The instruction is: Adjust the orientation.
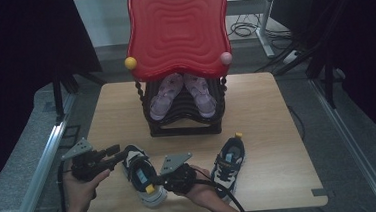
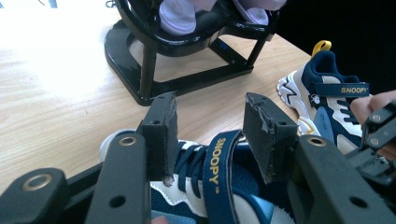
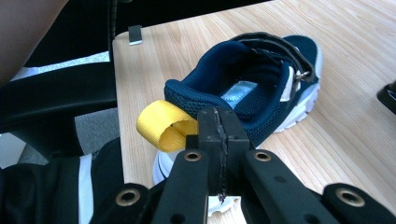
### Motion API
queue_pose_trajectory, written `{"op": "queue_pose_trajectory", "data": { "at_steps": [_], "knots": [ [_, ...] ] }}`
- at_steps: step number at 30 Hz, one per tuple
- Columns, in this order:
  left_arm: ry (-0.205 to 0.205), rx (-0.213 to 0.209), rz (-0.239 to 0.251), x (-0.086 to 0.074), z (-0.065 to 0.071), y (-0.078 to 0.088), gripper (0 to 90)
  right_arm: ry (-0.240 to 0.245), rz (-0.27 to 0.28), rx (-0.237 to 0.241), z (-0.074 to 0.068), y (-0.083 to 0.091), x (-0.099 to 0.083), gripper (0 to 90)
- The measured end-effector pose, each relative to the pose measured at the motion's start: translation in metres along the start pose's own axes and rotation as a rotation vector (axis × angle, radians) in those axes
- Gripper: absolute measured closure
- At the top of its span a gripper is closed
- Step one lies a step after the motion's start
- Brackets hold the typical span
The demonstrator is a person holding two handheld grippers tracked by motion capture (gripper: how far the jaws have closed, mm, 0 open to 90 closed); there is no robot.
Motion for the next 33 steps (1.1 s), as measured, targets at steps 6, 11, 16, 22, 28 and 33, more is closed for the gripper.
{"op": "queue_pose_trajectory", "data": {
  "at_steps": [6,11,16,22,28,33],
  "knots": [
    [-0.014,-0.006,0.006,0.013,0.005,-0.001,54.5,0.018,0.031,0.017,-0.004,-0.007,0.003,90.0],
    [-0.02,-0.018,0.001,0.018,0.009,-0.006,54.1,0.016,0.042,0.023,-0.005,-0.009,0.004,90.0],
    [-0.027,-0.028,-0.006,0.018,0.012,-0.01,53.8,0.006,0.061,0.05,-0.009,-0.017,0.004,90.0],
    [-0.027,-0.035,-0.01,0.014,0.014,-0.006,53.5,0.011,0.078,0.073,-0.015,-0.03,0.007,90.0],
    [-0.021,-0.035,-0.001,0.014,0.012,0.001,53.2,0.025,0.095,0.102,-0.024,-0.042,0.01,90.0],
    [-0.023,-0.039,-0.011,0.011,0.012,0.001,52.9,0.018,0.105,0.107,-0.026,-0.046,0.012,90.0]
  ]
}}
Point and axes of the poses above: each handheld gripper's, and its own axes: y roughly backward along the jaws, x roughly out of its top, z roughly to its right, the point moved 7 cm from there along -y, roughly forward along the jaws, and after that the axes turned 12 degrees about y, right-handed, at the moved point
